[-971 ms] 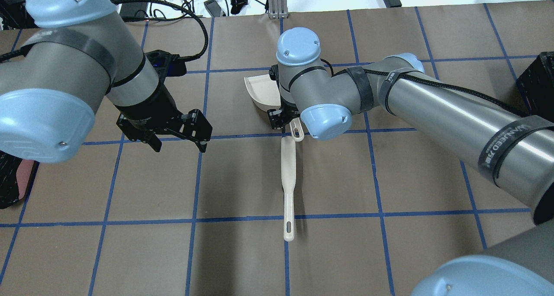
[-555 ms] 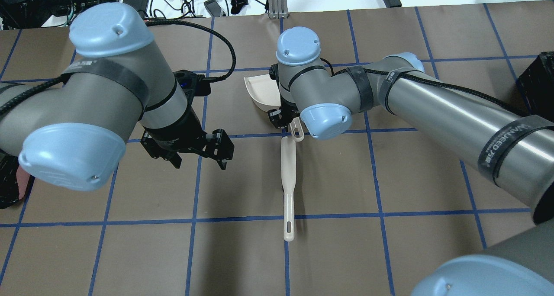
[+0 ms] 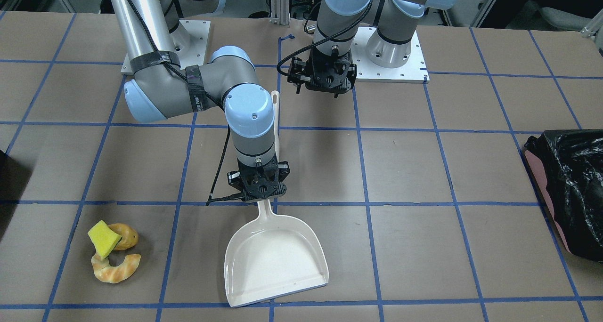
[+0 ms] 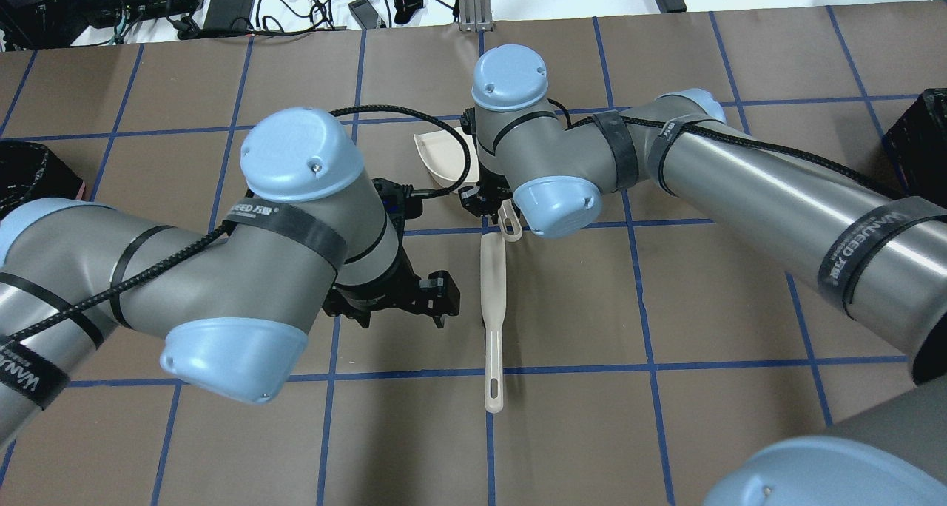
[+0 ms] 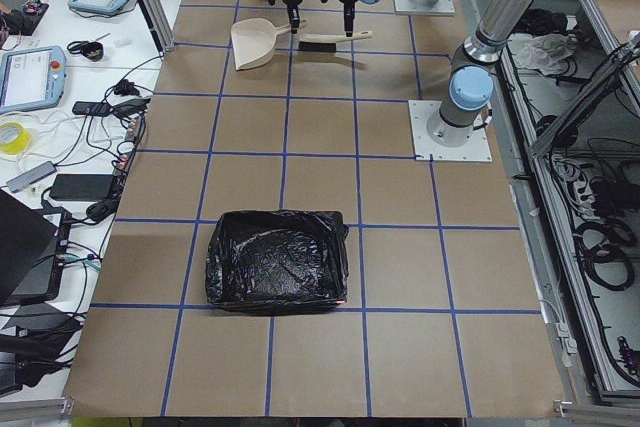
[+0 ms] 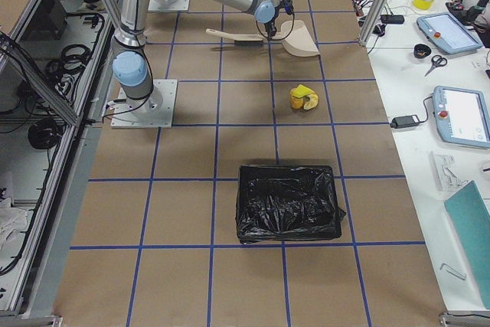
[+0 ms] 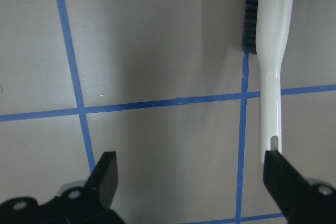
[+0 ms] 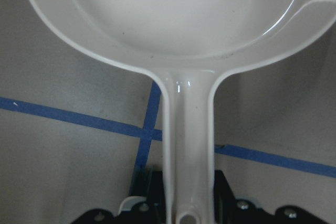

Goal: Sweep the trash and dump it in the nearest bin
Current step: 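Lift the dustpan toward the trash while the left gripper grasps the brush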

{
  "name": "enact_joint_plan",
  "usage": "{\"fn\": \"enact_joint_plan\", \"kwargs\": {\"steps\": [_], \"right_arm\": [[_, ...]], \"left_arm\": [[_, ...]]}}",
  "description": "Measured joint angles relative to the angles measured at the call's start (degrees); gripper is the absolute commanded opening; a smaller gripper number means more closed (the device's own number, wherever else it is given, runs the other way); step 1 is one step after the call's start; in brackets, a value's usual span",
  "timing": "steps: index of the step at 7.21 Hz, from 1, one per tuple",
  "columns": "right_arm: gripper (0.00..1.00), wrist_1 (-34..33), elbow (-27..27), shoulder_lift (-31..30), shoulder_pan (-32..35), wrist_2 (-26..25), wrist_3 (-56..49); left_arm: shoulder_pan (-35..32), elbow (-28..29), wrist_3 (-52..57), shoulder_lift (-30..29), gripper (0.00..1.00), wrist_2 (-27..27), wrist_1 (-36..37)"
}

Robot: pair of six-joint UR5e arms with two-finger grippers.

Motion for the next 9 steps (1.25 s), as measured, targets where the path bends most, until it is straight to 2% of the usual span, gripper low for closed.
{"fn": "enact_joint_plan", "kwargs": {"steps": [2,4,7,9], "right_arm": [[0.14,1.52,-2.57,-0.88,-2.24,-0.35,-3.18],[0.14,6.38,-4.24,-5.34,-9.40,-0.70,-11.59],[0.14,13.13,-4.66,-12.99,-21.02,-5.93,-31.36],[0.11,14.53,-4.69,-14.44,-27.89,-7.66,-46.30]], "left_arm": [[-2.06,-1.97,-3.35,-0.34,0.98,-0.17,2.66],[-5.39,-3.04,-7.81,-1.42,0.98,-0.15,5.82],[-9.70,-3.92,-14.16,-5.21,0.97,0.25,12.69],[-12.14,-3.97,-14.66,-8.49,0.94,1.22,15.70]]}}
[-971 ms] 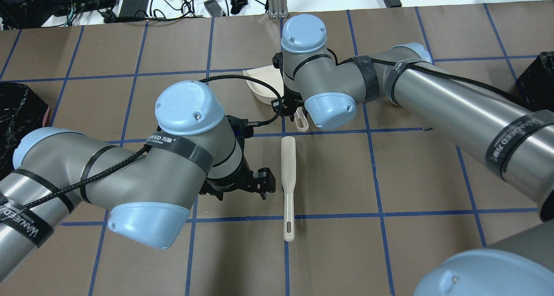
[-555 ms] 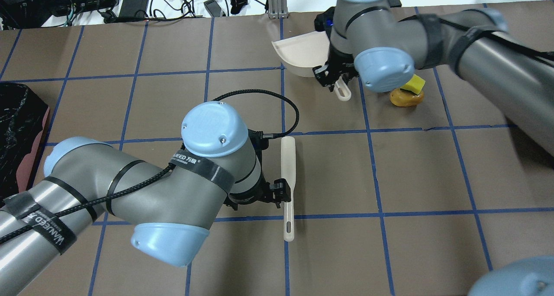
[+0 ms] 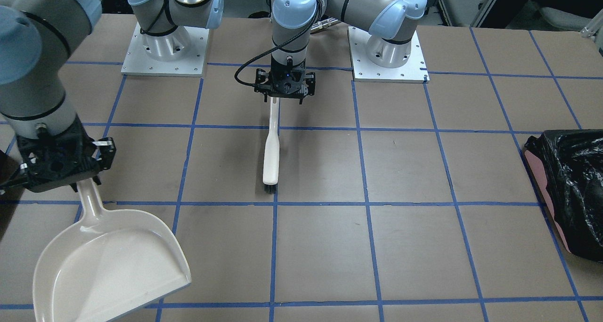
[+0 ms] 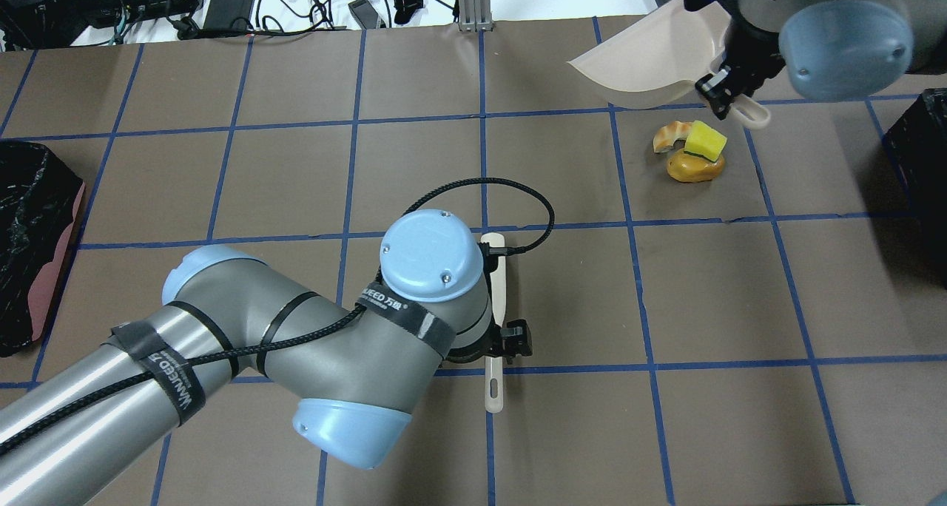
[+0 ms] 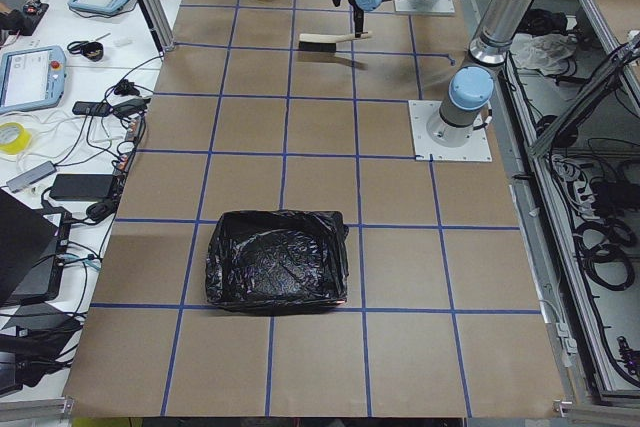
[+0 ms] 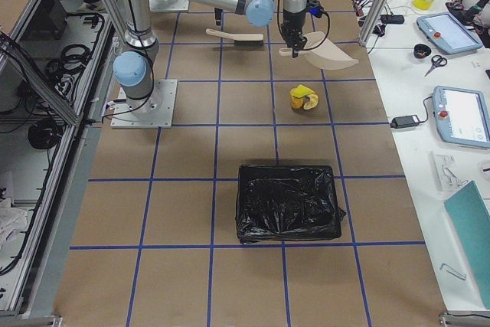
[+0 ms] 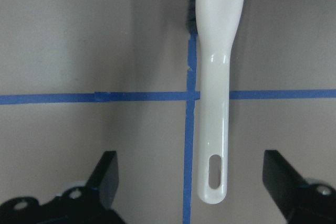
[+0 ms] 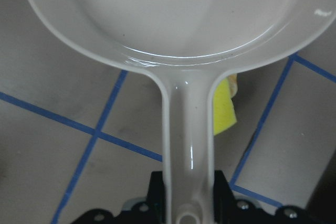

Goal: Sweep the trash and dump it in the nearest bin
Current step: 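Lift the dustpan toward the trash while the left gripper grasps the brush, then set the dustpan down beyond the trash while the left gripper carries the brush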

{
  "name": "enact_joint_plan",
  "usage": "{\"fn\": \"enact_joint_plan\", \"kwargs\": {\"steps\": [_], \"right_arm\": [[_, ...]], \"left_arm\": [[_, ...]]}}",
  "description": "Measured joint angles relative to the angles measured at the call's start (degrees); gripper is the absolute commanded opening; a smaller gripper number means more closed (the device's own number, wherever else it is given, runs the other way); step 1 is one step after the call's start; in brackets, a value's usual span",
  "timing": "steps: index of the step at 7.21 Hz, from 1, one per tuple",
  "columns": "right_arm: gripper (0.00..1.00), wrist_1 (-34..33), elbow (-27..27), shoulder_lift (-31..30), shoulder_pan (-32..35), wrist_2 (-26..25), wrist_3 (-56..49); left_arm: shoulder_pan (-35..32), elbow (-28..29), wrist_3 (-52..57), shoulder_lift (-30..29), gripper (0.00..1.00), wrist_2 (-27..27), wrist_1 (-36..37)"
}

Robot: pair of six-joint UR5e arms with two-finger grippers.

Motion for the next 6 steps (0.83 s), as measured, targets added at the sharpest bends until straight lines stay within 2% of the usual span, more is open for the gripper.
{"fn": "enact_joint_plan", "kwargs": {"steps": [2,3,4,5,6], "right_arm": [[0.11,0.32,0.00,-0.18,-6.94,0.80,-15.14],[0.11,0.36,0.01,-0.12,-10.09,2.15,-21.64],[0.12,0.73,0.04,0.06,-13.00,3.31,-27.69],[0.12,1.85,0.07,0.25,-15.97,4.22,-34.12],[0.12,2.97,0.08,0.51,-18.65,5.02,-41.27]], "left_arm": [[-2.20,-0.03,-0.10,-2.63,0.93,0.40,2.27],[-3.32,-0.18,-0.32,-3.62,0.83,0.50,2.95],[-4.20,-0.50,-0.68,-4.36,0.77,0.54,3.22],[-4.75,-0.91,-0.84,-4.75,0.56,0.56,3.28],[-5.00,-1.18,-0.74,-4.90,0.52,0.55,3.29]]}}
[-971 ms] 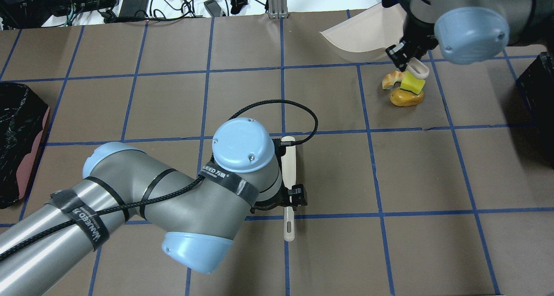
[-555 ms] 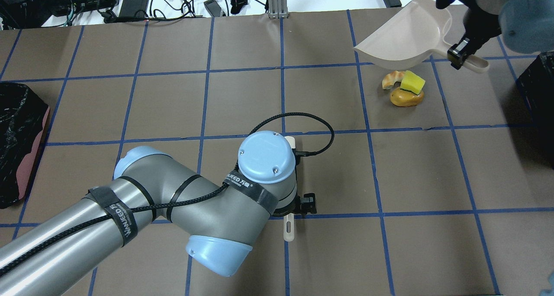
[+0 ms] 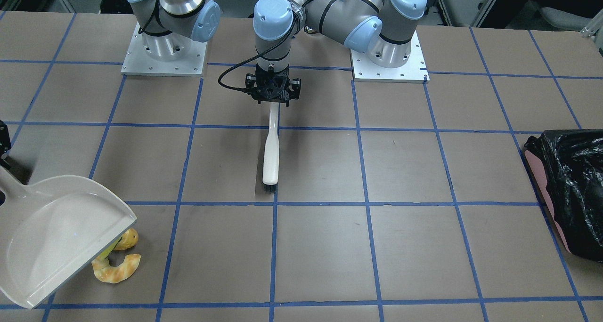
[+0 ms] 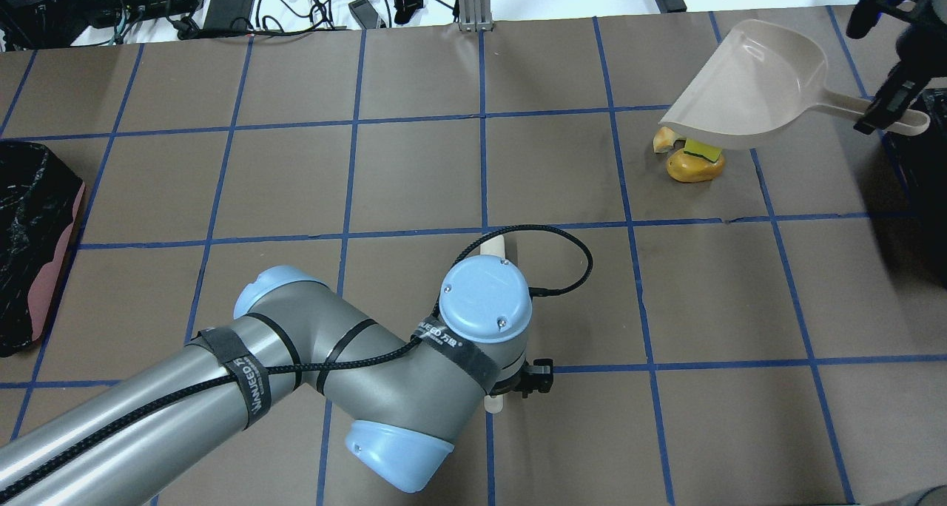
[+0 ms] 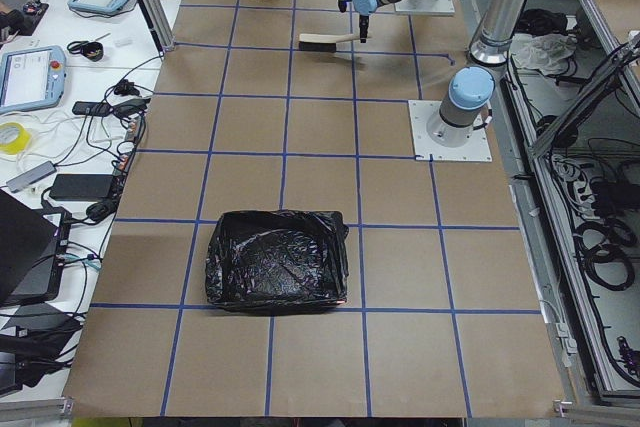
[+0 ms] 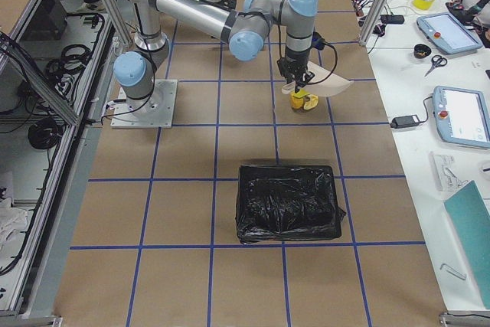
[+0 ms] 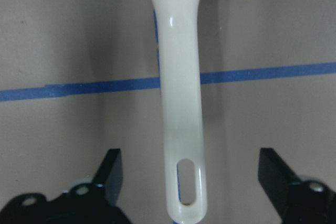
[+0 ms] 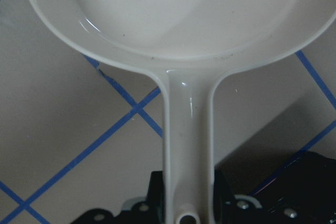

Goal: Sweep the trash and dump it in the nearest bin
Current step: 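Set the dustpan down beyond the trash while the left gripper carries the brush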

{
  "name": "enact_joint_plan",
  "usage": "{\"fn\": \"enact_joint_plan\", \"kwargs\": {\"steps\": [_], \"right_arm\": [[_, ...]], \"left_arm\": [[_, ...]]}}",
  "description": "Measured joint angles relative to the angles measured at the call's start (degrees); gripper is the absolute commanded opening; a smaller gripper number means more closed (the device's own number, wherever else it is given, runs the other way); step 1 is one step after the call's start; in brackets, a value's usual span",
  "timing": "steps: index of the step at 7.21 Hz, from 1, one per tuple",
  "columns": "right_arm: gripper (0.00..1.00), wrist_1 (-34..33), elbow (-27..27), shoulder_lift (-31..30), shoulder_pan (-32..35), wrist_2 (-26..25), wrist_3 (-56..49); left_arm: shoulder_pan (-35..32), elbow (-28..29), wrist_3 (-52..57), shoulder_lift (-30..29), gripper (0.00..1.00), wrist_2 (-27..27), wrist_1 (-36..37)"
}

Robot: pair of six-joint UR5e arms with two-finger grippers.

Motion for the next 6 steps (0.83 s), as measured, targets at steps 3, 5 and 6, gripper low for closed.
{"fn": "enact_joint_plan", "kwargs": {"steps": [3,5,6], "right_arm": [[0.14,-0.34,-0.11,2.12,-6.00,0.47,-21.09],[0.15,-5.63,-0.42,3.64,-7.83,-2.75,-26.76],[0.14,-7.85,-0.56,4.51,-8.05,-4.04,-27.28]], "left_arm": [[0.03,0.01,0.99,-0.01,0.00,-0.68,-0.22],[0.59,0.37,1.42,0.11,0.00,-0.74,-0.81],[1.07,0.75,1.20,0.20,0.00,-0.76,-0.98]]}}
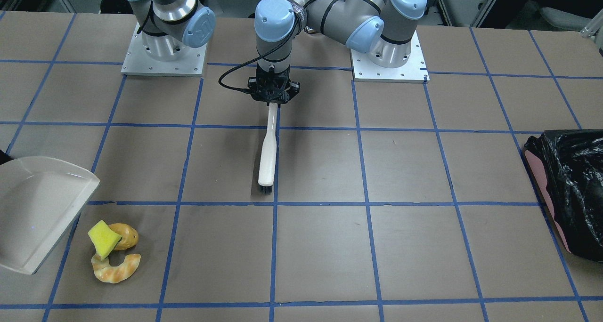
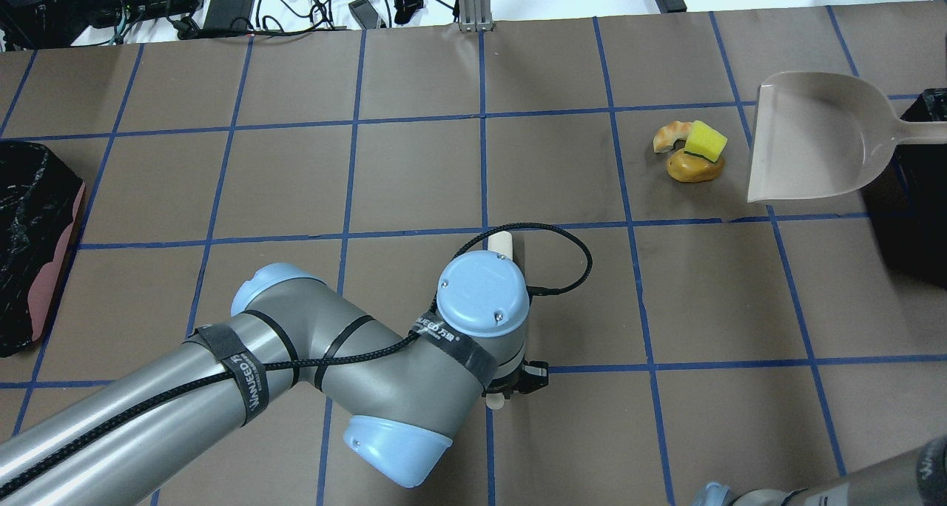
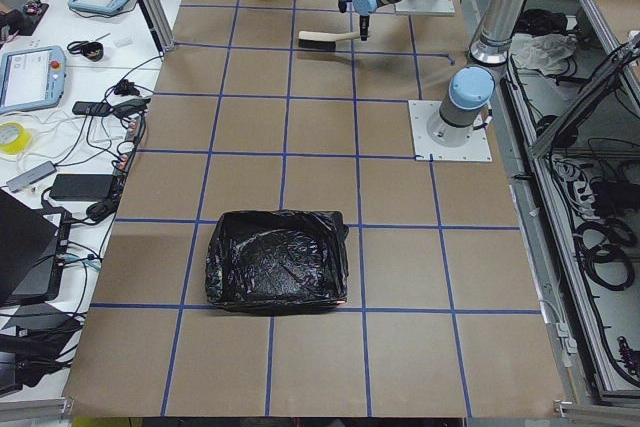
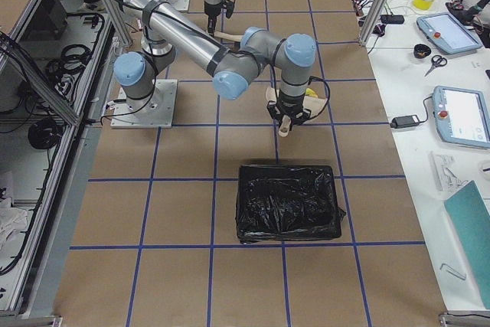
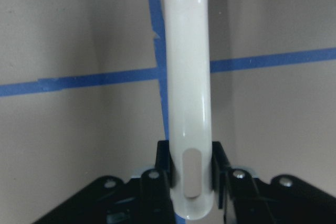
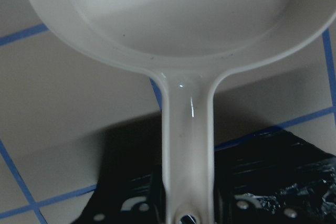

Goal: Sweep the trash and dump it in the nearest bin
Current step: 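Set the dustpan down beyond the trash while the left gripper carries the brush, then sweep the bread, potato and sponge into the dustpan with the left gripper's brush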

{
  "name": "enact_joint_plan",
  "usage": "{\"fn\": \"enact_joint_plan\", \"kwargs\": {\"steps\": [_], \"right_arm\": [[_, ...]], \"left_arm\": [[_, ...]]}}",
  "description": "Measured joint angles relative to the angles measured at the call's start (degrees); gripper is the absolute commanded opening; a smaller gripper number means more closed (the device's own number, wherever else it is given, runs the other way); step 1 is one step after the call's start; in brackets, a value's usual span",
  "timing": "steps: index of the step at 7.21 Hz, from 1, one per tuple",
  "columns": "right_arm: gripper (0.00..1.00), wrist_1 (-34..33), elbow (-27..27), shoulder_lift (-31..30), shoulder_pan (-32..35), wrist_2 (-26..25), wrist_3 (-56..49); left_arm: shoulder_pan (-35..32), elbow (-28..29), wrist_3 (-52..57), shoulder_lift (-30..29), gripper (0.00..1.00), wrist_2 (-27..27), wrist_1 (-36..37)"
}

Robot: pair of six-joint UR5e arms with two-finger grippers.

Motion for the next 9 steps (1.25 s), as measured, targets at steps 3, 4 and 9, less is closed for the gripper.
{"fn": "enact_joint_plan", "kwargs": {"steps": [3,4,9], "right_arm": [[0.14,-8.12,-0.16,5.20,-0.11,-0.60,-0.39],[0.13,-9.15,-0.18,6.15,-0.11,-0.42,-1.04],[0.12,-7.45,0.02,6.73,0.39,-0.44,-10.46]], "left_arm": [[2.23,6.76,-1.96,-0.36,0.00,0.42,-1.19],[2.44,11.22,-3.36,-1.34,0.00,0.65,-2.96],[2.54,34.83,-12.14,-18.93,0.00,-0.52,-5.20]]}}
